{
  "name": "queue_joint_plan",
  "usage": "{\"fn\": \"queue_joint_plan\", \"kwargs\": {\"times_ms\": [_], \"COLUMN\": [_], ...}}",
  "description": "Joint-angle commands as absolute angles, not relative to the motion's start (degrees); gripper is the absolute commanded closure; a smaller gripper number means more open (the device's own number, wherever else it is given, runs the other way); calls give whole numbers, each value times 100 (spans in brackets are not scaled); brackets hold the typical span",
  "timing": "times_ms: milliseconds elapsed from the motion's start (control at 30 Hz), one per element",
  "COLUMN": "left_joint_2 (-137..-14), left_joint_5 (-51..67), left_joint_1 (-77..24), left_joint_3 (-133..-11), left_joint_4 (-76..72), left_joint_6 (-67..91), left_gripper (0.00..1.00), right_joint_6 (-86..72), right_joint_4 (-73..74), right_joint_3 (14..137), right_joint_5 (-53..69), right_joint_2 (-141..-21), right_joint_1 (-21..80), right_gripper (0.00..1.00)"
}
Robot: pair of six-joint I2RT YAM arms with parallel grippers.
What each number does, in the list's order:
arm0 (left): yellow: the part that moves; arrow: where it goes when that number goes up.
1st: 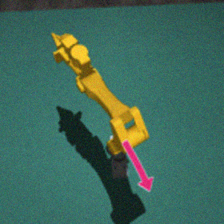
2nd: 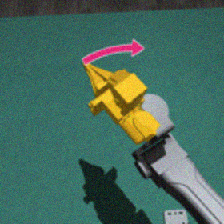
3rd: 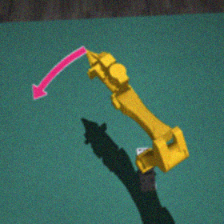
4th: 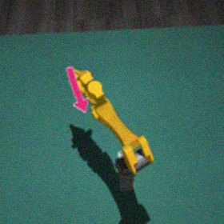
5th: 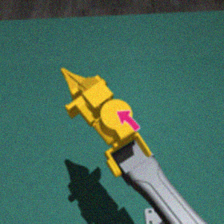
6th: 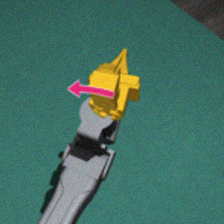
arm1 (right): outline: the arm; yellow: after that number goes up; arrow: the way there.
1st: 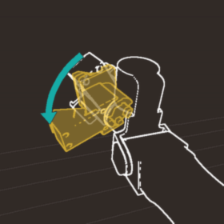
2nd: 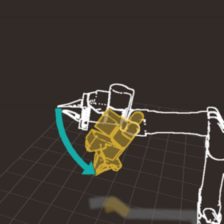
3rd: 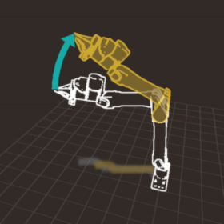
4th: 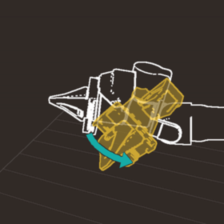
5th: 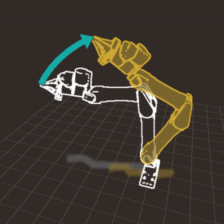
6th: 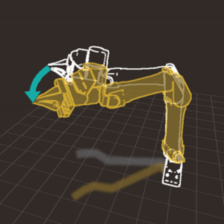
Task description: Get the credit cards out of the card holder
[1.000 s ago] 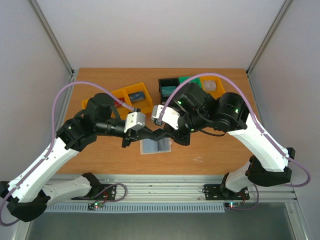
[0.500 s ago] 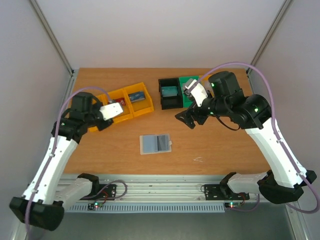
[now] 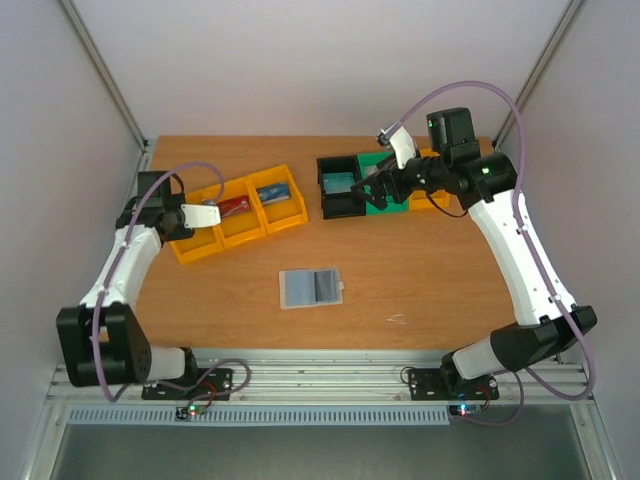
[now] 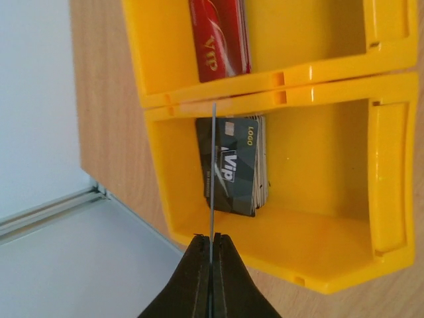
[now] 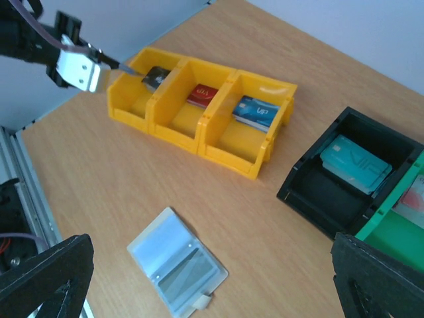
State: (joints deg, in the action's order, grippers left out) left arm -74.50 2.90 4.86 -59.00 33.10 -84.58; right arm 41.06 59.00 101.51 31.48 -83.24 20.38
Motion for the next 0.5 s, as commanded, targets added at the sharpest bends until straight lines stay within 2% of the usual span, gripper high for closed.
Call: {"fn": "queue_joint_plan", "kwargs": {"times_ms": [0,167,467], "left_joint_2": [-8082,-8863,-9502], "left_joint_5": [67,-116,-182], "left_joint_1": [546,699,894], "left_joint_3": [-6029,-6392,-6533], "left_joint_4": [2571,2519,2085], "left_joint_6": [-9224,-9066,-9112], "left_gripper": [100,100,100], "right_joint_6": [4157,4157,4184], "right_joint_4": [5590,5624,5722], "right_joint_3": [10376,10423,10492], "right_joint_5": [3765,3881,3975], "right_joint_2": [-8494,-8608,-8718], "right_joint_1": [1706,1390,1204], "right_gripper": [2,2,1]}}
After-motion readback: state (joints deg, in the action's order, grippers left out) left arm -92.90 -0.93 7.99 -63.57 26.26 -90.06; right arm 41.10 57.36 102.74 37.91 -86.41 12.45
